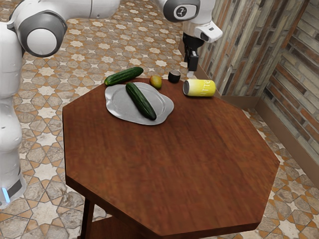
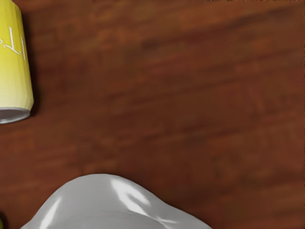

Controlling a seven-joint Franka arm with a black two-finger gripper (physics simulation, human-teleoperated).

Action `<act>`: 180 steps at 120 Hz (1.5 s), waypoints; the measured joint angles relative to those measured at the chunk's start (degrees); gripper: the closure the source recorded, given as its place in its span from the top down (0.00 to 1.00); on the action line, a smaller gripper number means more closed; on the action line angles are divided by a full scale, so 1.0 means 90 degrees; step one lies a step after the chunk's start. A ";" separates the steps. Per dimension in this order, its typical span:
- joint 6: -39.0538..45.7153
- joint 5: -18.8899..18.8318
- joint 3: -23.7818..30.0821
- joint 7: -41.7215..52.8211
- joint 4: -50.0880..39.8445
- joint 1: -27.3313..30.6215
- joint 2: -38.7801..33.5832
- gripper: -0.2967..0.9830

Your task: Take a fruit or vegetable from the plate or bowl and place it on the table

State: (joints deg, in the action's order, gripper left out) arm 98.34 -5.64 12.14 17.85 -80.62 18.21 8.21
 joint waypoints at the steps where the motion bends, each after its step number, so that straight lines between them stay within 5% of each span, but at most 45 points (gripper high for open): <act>1: 0.0000 0.0004 0.0000 0.0000 0.0000 0.0000 0.0000 0.77; 34: -0.0004 -0.0082 0.0067 -0.0077 0.0002 -0.0152 -0.0035 0.77; 49: -0.0381 -0.0015 0.0033 -0.0909 -0.0004 -0.0327 -0.0025 0.77; 65: -0.1036 0.0689 -0.0005 -0.2271 -0.0001 -0.0126 -0.0055 0.77; 81: -0.1498 0.1690 0.0015 -0.3663 -0.0085 0.0843 0.0052 0.77; 101: -0.1775 0.1137 0.0018 -0.5869 -0.0043 -0.0127 0.0026 0.77; 117: -0.1856 0.0924 -0.0041 -0.7244 -0.0259 -0.0041 -0.0196 0.77; 132: -0.1418 0.0872 -0.0537 -0.8200 -0.1952 0.0109 -0.1293 0.77; 180: 0.0487 0.0664 -0.0643 -0.9754 -0.4120 0.0568 -0.2499 0.77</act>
State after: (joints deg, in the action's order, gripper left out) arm 102.73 0.34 6.35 -69.94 -117.70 23.33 -14.28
